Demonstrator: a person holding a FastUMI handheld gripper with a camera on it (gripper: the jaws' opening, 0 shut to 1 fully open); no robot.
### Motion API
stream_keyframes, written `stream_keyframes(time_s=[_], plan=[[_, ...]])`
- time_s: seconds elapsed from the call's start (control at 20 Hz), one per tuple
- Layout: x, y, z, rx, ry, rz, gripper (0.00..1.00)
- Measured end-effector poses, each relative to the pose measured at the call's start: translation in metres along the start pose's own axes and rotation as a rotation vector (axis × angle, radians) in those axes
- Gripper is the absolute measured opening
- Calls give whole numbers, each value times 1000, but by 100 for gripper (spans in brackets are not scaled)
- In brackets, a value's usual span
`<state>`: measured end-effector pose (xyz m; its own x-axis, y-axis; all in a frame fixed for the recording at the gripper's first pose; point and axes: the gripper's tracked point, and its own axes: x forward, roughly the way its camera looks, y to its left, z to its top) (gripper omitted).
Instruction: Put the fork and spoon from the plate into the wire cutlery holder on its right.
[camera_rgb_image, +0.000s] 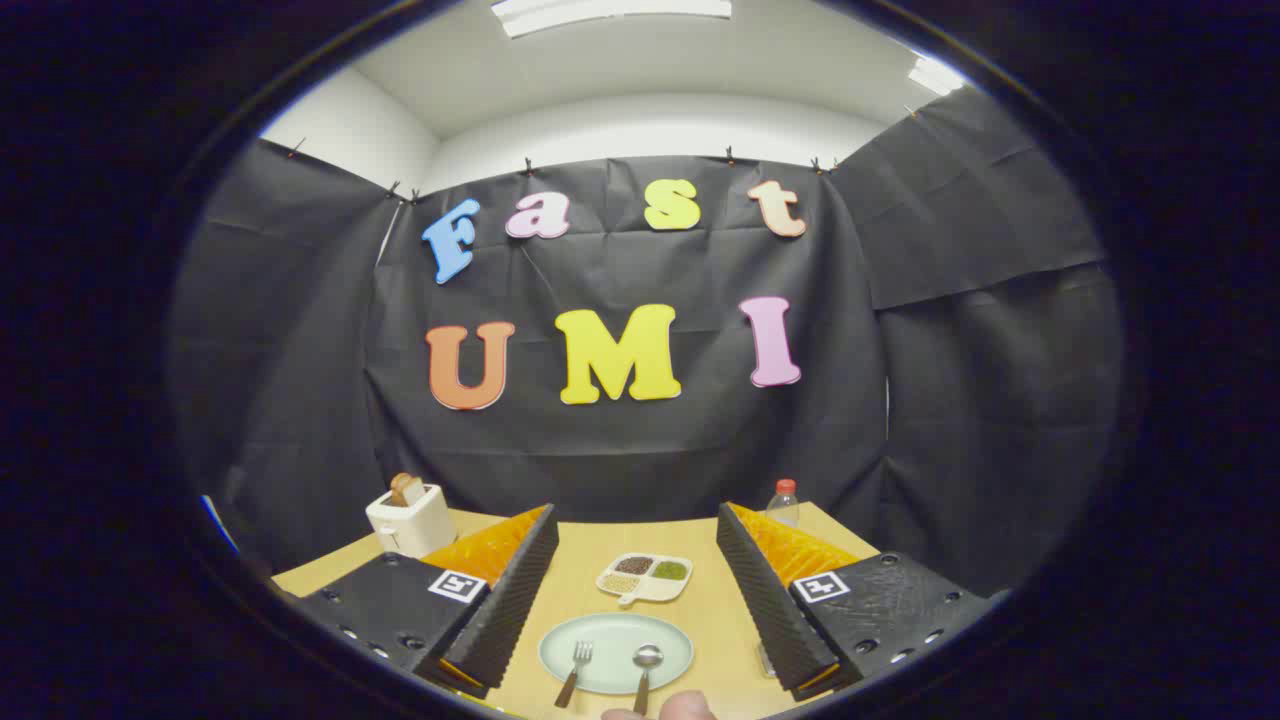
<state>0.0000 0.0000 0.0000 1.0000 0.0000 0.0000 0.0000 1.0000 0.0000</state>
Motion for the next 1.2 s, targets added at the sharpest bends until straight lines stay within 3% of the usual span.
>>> stream_keyframes(time_s=[0.35,0.7,0.9,1.2], plan=[[8,-12,-4,68,45,-24,96],[8,6,-22,-46,83,10,96],[11,14,-59,-93,221,44,96],[13,12,-143,-70,547,62,96]])
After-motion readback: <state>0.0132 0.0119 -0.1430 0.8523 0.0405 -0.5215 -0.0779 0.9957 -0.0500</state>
